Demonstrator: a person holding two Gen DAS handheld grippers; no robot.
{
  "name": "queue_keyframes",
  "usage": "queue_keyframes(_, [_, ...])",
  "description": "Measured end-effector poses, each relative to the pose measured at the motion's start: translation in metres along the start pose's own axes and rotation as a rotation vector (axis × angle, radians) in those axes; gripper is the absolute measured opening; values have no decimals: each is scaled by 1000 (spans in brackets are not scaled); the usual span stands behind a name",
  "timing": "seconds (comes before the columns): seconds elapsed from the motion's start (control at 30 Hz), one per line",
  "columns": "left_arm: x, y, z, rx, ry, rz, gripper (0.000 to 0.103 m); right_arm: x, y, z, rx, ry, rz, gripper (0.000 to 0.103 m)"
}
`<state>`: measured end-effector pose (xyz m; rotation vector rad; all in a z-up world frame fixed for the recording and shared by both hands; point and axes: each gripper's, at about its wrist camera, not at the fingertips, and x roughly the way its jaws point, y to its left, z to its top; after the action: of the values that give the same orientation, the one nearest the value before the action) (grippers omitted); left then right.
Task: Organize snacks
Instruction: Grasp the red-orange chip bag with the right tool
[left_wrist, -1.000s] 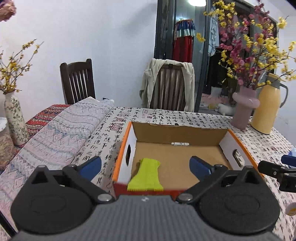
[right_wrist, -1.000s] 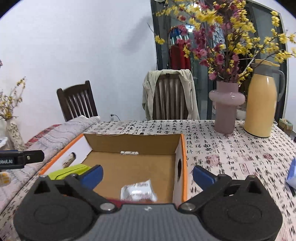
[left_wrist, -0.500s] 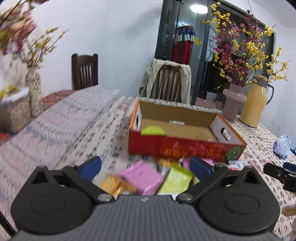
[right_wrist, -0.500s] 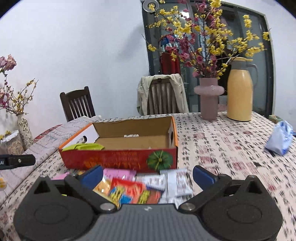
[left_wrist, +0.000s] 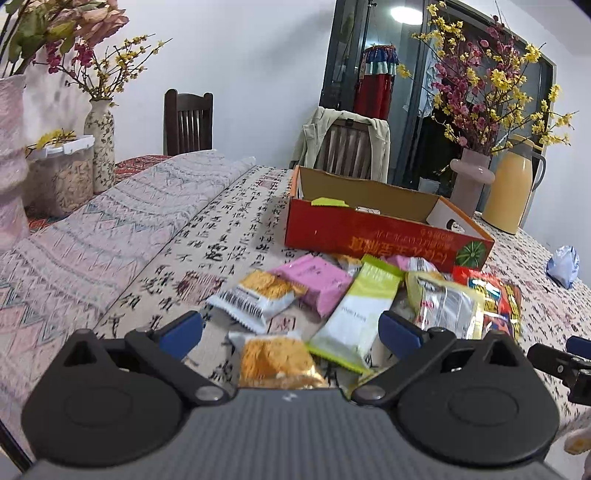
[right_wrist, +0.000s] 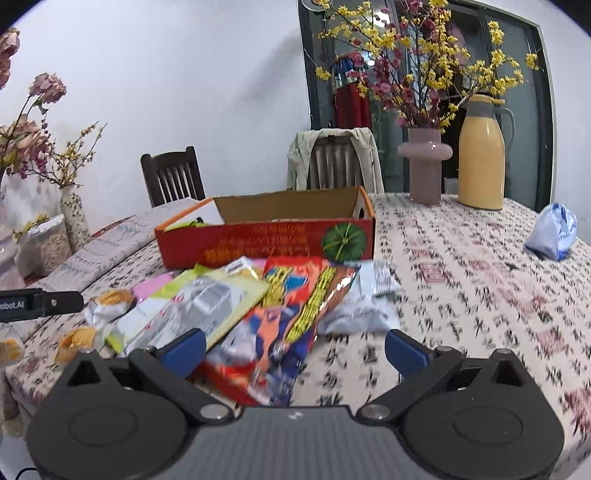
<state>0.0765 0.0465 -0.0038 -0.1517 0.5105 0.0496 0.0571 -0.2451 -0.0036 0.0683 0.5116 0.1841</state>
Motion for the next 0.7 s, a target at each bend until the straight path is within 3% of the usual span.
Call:
queue_keyframes(0.33, [-16, 7, -10, -8, -9, -3, 103, -3, 23, -8, -63, 44, 13, 103])
queue_keyframes(0.7, [-15, 24, -16, -26, 10, 13, 103, 29, 30, 1, -68, 72, -117, 103])
